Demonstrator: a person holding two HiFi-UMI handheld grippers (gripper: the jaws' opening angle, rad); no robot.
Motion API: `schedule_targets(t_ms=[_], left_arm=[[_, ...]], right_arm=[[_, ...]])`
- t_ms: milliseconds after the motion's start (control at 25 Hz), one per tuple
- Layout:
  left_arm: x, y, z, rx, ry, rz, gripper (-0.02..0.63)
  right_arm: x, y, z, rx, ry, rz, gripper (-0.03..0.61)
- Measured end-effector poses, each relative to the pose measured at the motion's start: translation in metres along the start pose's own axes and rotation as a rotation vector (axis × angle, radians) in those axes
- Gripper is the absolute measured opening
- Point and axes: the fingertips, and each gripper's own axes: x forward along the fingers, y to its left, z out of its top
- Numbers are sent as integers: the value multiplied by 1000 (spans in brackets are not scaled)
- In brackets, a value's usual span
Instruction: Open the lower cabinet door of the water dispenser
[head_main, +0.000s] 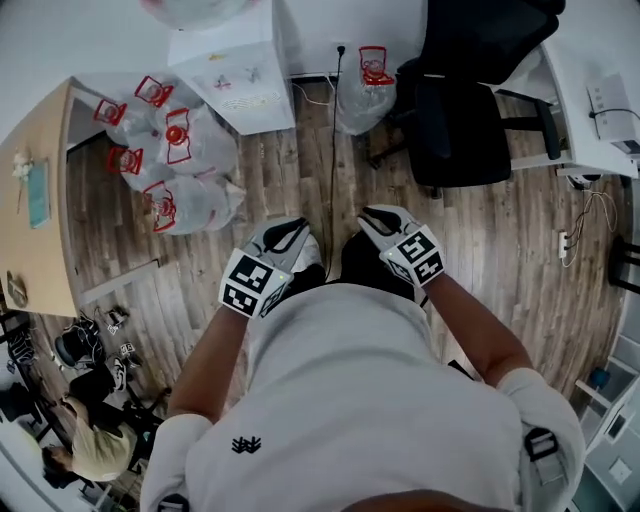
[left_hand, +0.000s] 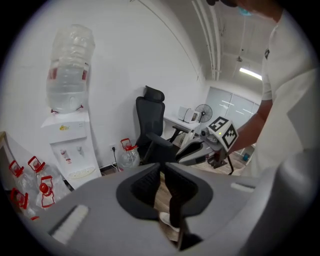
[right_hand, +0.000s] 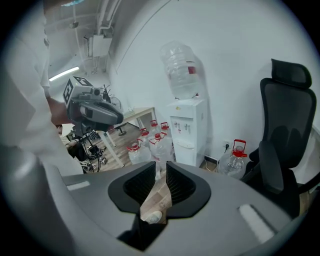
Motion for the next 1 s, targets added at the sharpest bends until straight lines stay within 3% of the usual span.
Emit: schedule_targets(t_ms=[400, 640, 1000], left_arm=[[89, 98, 34, -95, 83, 43, 61], [150, 155, 58, -120, 97, 71, 61], [218, 225, 16, -187, 127, 71, 61]], right_arm=[[161, -125, 16, -20, 79, 115, 70], [282, -212, -5, -48, 162, 154, 80], [462, -284, -73, -143, 293, 167, 115]])
